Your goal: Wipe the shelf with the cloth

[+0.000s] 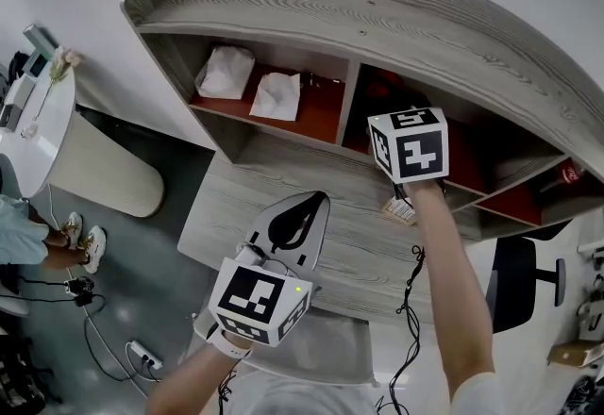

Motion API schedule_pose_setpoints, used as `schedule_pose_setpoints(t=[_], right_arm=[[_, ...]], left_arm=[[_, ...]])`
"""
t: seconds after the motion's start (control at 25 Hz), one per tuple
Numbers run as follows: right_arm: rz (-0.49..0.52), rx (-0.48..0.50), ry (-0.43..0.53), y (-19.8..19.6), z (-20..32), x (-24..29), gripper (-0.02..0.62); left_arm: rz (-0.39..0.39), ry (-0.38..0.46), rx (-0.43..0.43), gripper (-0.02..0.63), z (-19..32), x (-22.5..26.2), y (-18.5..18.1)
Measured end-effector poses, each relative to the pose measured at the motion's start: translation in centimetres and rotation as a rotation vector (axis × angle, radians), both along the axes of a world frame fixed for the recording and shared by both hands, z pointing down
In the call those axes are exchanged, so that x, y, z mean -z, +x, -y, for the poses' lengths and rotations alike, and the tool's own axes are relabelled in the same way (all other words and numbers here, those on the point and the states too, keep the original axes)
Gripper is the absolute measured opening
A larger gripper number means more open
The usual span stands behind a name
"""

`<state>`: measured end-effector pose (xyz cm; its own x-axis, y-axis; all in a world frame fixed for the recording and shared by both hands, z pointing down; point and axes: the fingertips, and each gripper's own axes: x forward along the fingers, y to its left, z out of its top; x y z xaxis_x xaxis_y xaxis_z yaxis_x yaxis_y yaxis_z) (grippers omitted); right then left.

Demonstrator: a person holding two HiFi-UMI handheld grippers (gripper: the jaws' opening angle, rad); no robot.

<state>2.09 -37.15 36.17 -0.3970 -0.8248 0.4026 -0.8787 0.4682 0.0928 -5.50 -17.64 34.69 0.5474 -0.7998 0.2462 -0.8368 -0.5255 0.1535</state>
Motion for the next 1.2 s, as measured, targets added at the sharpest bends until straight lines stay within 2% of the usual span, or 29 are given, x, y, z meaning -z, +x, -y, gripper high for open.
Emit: schedule_pose_setpoints(t=[0.16, 0.32, 0.72, 1.0, 1.2], right_arm=[[0.066, -0.003, 0.005, -0.3, 0.0, 0.7, 0.12], [0.11, -0.011, 0.055, -0.1, -0.3, 2.5, 0.12], [0.141, 0.003, 0.327, -0.2, -1.3, 10.5, 0.12], [0.169, 0.048, 0.456, -0.6, -3.5, 12.6, 0.12], [0.181, 0.059, 0.493, -0.9, -4.7, 12.9, 0.12]], left_arm=[[0.0, -0.005, 0.003, 0.006, 0.1, -0.2, -0.4], [0.004, -0.006, -0.013, 0.006, -0.2, -0.2, 0.0], [-0.004, 0.008, -0.02, 0.006, -0.2, 0.5, 0.4], [-0.003, 0.009, -0.02, 0.006, -0.6, 0.7, 0.6], [0.0, 0.004, -0.026, 0.006, -1.0, 0.5, 0.9]])
